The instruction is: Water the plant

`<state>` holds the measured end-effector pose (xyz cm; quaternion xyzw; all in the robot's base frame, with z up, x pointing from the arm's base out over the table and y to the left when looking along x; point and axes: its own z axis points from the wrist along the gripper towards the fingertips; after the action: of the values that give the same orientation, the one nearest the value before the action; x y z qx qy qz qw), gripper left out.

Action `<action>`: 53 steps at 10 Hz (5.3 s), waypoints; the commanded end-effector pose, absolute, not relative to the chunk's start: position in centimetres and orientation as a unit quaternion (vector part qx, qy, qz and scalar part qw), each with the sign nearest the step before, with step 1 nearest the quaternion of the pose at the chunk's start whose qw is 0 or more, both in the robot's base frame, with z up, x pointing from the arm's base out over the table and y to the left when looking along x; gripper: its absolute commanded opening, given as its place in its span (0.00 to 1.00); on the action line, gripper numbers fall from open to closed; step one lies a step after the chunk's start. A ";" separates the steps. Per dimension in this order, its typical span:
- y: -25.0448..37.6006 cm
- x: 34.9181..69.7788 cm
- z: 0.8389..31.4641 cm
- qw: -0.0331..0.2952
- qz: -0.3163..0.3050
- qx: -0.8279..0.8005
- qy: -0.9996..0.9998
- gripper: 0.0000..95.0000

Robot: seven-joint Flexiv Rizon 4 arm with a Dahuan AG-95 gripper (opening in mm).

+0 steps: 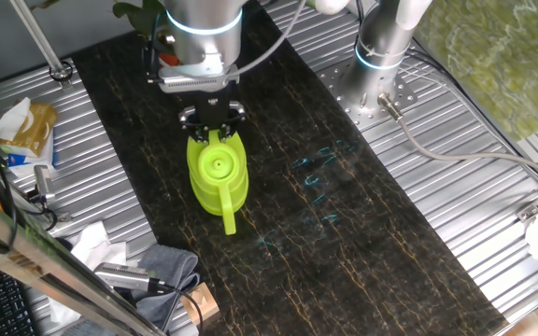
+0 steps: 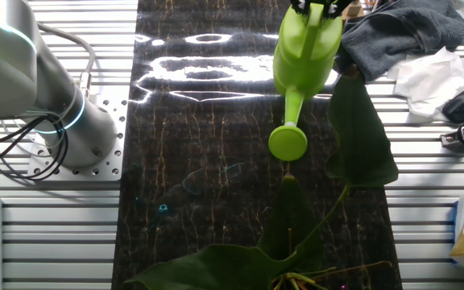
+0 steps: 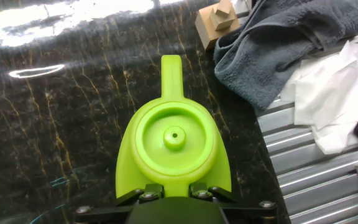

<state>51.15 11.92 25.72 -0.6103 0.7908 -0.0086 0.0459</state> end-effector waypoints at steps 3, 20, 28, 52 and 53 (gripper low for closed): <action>11.8 51.5 25.0 0.033 -0.010 -0.604 0.796 0.00; 12.7 53.3 18.9 0.019 -0.029 -0.615 0.787 0.00; 13.2 54.1 18.1 0.016 -0.054 -0.655 0.754 0.00; 14.0 55.5 15.3 0.050 -0.021 -0.682 0.729 0.00; 14.0 55.5 15.2 0.049 -0.021 -0.682 0.729 0.00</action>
<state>55.66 14.03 15.46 -0.6825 0.7289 -0.0214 0.0496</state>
